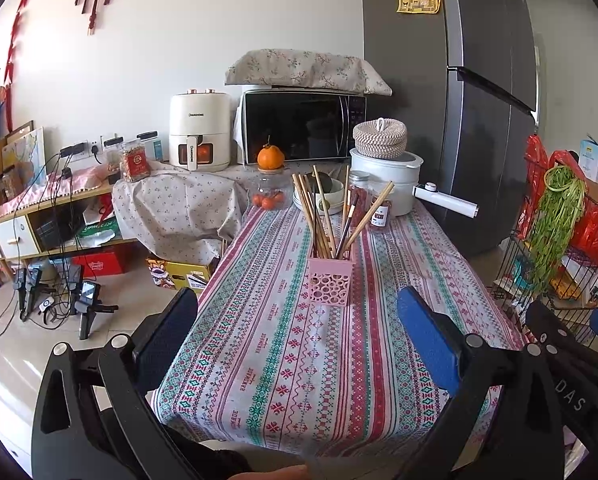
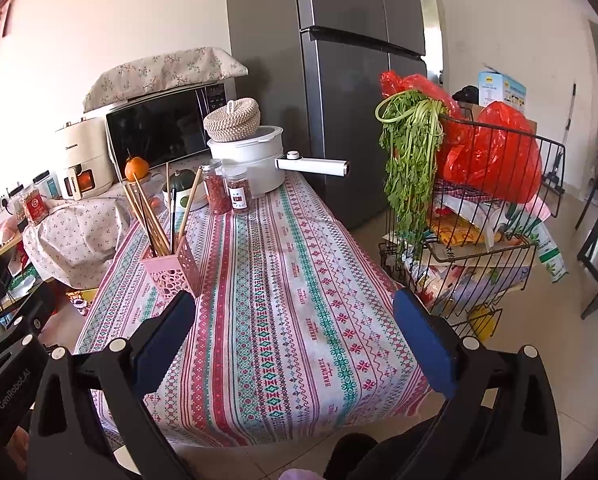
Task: Organize utensils
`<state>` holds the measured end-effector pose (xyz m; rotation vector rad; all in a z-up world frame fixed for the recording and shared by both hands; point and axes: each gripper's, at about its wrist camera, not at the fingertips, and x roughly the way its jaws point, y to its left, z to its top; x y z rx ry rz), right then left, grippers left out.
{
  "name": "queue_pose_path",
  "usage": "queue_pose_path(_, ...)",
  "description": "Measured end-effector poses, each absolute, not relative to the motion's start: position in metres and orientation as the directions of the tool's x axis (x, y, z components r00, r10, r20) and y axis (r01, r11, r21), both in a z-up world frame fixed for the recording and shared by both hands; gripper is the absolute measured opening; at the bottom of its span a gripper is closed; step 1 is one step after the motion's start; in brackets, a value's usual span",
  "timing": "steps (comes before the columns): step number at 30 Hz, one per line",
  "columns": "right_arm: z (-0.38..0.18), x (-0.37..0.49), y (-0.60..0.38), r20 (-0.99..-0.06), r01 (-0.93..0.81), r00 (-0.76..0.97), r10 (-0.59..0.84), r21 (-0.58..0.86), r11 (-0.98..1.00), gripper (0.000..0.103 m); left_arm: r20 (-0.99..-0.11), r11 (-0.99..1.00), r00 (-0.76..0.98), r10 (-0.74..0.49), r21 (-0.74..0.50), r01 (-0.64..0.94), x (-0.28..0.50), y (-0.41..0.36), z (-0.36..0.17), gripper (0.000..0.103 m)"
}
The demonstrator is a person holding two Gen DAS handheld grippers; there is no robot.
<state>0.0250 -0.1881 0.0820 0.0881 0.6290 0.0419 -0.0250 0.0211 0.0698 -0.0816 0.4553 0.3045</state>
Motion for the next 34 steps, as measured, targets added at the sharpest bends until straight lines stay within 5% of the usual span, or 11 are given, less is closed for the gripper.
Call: queue_pose_path(34,0.0752,0.0314,-0.1923,-0.612,0.005,0.789,0.043,0.077,0.997,0.096,-0.448,0.961,0.855,0.261,0.036,-0.275,-0.0204,0.0117,0.0640,0.096)
